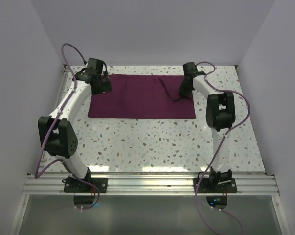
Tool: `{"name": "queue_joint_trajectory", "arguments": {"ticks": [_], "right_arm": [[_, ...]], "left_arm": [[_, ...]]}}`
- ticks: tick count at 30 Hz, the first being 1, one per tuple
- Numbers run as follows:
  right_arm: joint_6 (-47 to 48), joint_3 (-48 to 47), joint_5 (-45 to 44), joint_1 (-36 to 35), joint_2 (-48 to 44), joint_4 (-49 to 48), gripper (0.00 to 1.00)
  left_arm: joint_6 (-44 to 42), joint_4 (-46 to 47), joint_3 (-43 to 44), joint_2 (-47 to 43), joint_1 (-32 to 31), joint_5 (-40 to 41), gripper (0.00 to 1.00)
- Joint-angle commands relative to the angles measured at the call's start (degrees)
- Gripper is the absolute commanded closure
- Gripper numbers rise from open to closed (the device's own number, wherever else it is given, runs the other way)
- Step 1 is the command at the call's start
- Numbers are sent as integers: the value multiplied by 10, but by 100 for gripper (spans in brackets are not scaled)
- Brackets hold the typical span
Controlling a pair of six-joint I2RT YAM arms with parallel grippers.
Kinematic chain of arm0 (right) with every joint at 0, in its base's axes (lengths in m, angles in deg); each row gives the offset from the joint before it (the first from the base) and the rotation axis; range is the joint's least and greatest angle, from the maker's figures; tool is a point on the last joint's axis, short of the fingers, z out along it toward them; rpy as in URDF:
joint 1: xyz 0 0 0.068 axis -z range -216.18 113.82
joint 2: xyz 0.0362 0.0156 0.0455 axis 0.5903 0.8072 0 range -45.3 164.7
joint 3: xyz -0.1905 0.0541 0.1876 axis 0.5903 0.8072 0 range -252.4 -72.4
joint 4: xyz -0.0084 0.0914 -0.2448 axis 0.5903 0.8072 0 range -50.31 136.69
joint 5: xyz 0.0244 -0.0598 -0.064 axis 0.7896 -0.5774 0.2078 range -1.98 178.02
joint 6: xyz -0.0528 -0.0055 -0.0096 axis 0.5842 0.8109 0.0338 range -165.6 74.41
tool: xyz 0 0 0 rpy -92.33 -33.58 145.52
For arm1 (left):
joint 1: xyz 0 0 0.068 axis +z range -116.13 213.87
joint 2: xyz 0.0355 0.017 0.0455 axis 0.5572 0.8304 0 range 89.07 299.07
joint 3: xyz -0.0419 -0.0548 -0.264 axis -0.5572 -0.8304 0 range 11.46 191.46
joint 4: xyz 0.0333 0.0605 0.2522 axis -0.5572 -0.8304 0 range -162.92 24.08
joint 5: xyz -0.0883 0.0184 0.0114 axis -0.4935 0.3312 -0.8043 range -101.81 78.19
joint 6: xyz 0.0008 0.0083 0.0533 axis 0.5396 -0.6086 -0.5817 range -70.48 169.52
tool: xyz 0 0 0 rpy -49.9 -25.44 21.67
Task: Open and lay out the surgical kit
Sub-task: Open the surgical kit at the center of the board.
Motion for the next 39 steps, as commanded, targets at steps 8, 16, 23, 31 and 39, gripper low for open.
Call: {"name": "queue_joint_trajectory", "arguments": {"ticks": [8, 16, 23, 31, 39], "right_arm": [[-7, -8, 44, -1, -18, -27, 100], [4, 45, 137, -15, -147, 3, 100], [49, 193, 194, -41, -335, 97, 100], [102, 367, 221, -58, -566, 290, 100], [116, 460, 149, -58, -703, 439, 66]], "left_arm": [[-19, 0, 43, 4, 0, 2, 1], [-23, 1, 81, 18, 0, 11, 1], [-26, -2, 155, 45, 1, 13, 0], [-14, 2, 188, 65, 1, 7, 0], [11, 10, 160, 60, 0, -7, 1]]}}
